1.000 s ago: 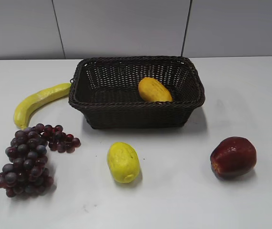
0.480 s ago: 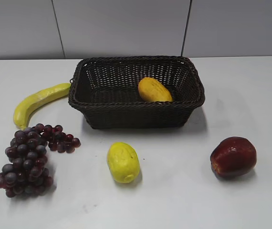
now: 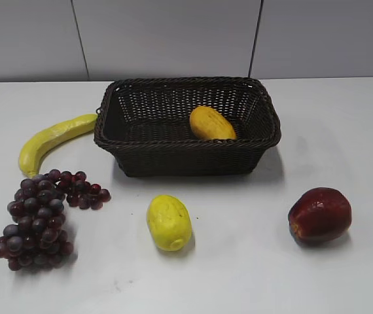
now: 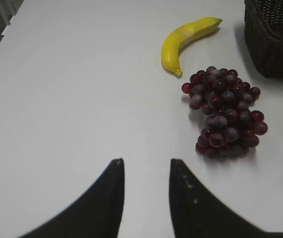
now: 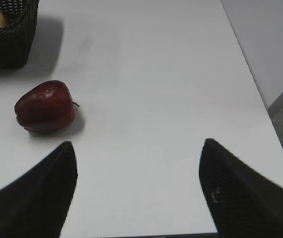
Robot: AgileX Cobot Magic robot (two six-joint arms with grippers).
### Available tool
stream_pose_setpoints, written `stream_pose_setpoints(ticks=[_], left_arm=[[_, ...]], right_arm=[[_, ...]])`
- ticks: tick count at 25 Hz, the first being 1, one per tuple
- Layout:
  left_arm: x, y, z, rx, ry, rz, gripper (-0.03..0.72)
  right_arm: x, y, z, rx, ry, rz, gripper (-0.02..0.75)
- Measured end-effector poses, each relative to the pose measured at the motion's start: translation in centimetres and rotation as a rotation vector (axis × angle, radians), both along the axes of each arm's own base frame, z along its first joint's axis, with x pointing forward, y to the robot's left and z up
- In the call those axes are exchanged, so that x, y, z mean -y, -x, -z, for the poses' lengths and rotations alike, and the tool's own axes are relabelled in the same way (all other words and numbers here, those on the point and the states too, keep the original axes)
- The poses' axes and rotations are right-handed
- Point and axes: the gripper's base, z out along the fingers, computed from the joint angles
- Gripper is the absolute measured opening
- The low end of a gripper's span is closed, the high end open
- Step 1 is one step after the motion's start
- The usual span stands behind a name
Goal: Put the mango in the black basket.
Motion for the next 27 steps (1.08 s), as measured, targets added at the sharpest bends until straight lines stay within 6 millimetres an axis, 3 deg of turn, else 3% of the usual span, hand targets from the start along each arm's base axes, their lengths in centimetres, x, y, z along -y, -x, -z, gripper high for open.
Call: stream_pose_setpoints(ticks=[27], left_arm=[[0.0,0.0,0.0,0.0,0.0,0.0,0.232]], right_arm=[[0.0,0.06,0.02,0.003,0.0,0.002,0.59]])
